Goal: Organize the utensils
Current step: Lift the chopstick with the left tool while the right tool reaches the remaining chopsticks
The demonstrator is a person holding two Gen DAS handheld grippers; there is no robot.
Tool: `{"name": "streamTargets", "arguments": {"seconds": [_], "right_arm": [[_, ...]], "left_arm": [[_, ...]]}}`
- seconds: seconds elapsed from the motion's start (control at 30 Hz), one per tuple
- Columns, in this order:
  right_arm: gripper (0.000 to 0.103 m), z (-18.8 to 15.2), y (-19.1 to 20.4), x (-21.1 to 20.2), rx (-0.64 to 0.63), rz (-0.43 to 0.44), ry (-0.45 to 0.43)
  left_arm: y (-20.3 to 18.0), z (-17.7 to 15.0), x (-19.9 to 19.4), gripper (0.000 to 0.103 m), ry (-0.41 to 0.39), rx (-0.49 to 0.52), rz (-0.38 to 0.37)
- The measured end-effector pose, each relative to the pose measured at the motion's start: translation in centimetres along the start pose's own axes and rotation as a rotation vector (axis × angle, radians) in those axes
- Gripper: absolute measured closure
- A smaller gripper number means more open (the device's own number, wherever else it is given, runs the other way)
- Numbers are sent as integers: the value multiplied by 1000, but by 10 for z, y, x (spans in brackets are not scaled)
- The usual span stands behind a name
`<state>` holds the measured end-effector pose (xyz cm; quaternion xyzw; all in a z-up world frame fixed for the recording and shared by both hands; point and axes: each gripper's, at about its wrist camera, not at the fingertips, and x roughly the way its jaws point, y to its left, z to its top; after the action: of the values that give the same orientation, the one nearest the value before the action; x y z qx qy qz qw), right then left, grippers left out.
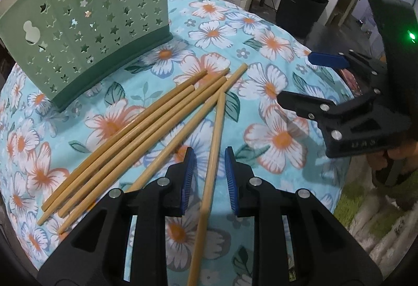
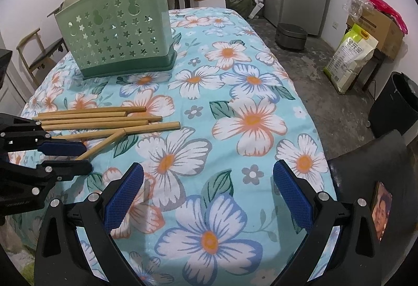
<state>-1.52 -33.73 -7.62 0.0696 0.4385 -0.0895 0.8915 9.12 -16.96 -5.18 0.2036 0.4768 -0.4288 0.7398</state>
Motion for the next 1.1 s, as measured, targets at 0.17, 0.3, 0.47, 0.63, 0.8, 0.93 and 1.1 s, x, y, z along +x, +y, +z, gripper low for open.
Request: {"name": "streamTargets", "arguments": {"seconds": [0.17, 0.3, 0.47, 0.63, 0.8, 0.93, 1.1], "right_arm": [[6, 0, -2, -2, 3, -1, -5], [6, 0, -2, -3, 3, -1, -8], [6, 1, -2, -6, 5, -3, -10], [6, 2, -2, -11, 12, -3, -17], [11, 7, -1, -15, 31, 25, -15], [19, 12, 1, -14, 79, 122, 6], [31, 17, 5, -6, 162, 257, 52]], "left_arm": [[-1, 4, 5, 82, 10, -5, 10], [-1, 6, 7, 89, 9, -10, 27], [-1, 8, 8, 97, 0, -17, 27], [1, 5, -1, 98, -20, -25, 7], [8, 2, -21, 98, -72, -65, -7], [21, 1, -47, 98, -147, -123, -12], [40, 0, -80, 98, -253, -196, -15]]}}
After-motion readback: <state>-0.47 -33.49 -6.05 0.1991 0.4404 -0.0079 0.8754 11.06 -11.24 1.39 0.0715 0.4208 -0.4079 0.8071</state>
